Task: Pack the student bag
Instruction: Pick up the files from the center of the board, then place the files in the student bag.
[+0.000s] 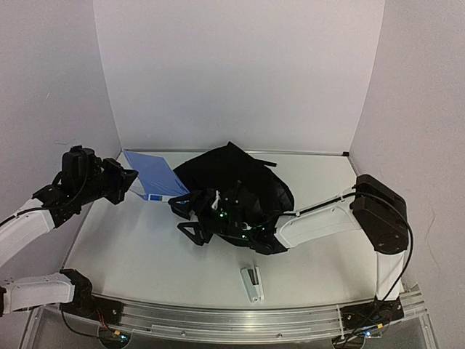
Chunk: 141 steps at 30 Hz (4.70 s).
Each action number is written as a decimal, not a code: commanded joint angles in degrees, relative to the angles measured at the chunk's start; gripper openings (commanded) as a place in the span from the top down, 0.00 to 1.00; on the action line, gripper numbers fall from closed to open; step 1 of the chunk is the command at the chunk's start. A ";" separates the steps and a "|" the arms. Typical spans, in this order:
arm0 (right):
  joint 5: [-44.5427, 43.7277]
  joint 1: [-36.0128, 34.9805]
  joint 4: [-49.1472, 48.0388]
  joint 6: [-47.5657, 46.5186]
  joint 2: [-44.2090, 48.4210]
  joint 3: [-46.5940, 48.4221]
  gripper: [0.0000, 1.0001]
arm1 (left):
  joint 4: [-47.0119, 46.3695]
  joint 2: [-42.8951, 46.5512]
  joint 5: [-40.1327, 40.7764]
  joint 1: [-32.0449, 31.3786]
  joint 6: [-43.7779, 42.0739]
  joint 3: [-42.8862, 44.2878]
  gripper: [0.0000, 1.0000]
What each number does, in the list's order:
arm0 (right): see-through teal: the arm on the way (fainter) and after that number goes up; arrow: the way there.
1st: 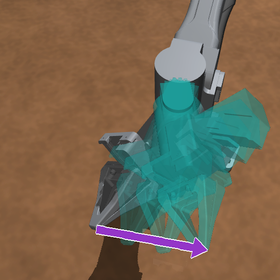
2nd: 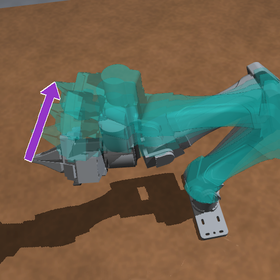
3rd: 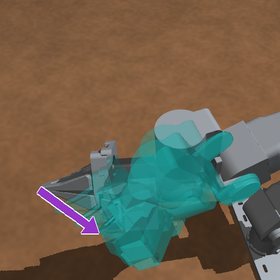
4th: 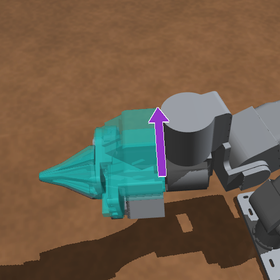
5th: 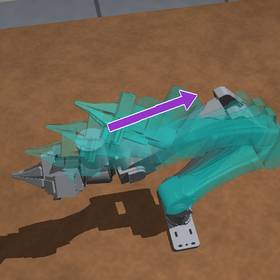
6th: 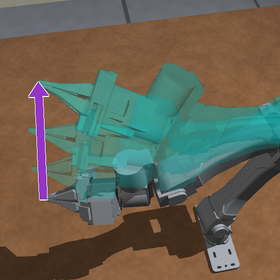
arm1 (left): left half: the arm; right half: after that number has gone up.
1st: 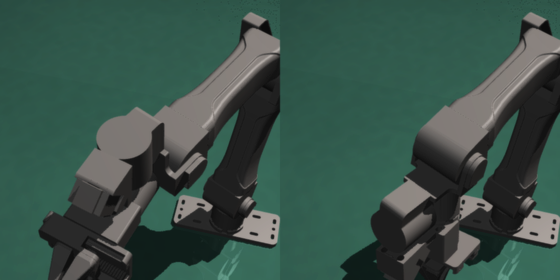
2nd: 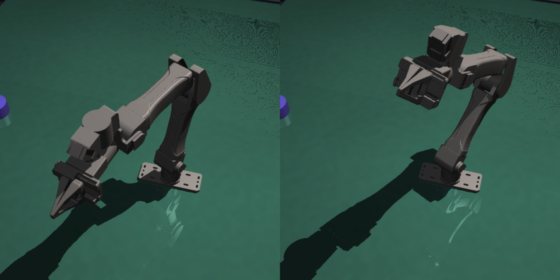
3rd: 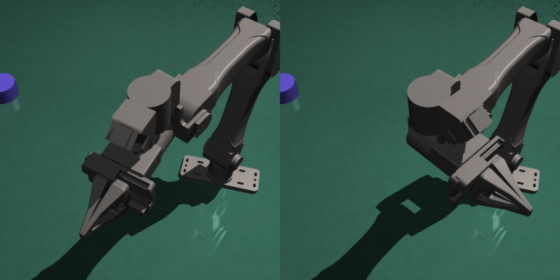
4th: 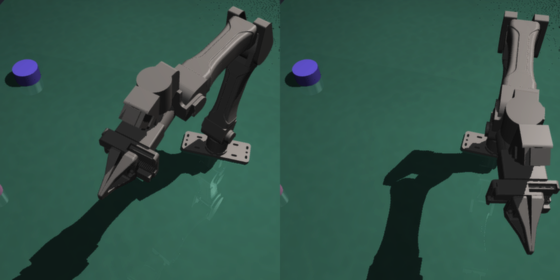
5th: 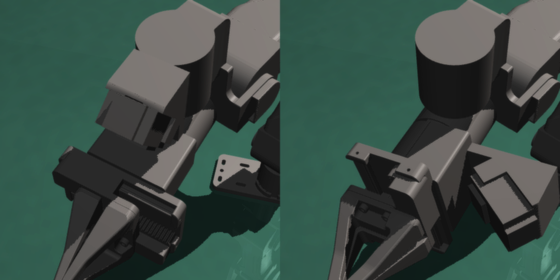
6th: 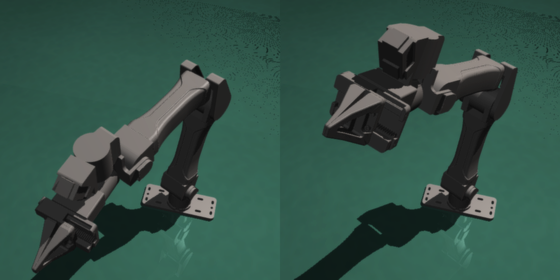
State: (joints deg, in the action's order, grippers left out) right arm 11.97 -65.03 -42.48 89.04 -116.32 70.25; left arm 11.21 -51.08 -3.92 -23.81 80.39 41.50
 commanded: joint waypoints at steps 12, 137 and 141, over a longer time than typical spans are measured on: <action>-8.77 1.66 -2.35 0.86 -2.42 6.29 0.17 | -4.44 -1.43 1.92 -8.37 3.78 2.43 1.00; 0.13 27.14 35.15 -13.10 58.50 -27.95 1.00 | 13.95 -57.16 9.31 -29.70 -68.33 73.70 1.00; 2.51 27.15 35.37 -10.81 57.05 -28.92 1.00 | 10.93 -56.83 11.03 -29.55 -68.01 72.69 1.00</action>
State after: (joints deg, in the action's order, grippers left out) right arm 10.40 -37.91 -2.65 74.98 -58.10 39.94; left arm 31.94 -112.55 5.90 -53.39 11.59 113.74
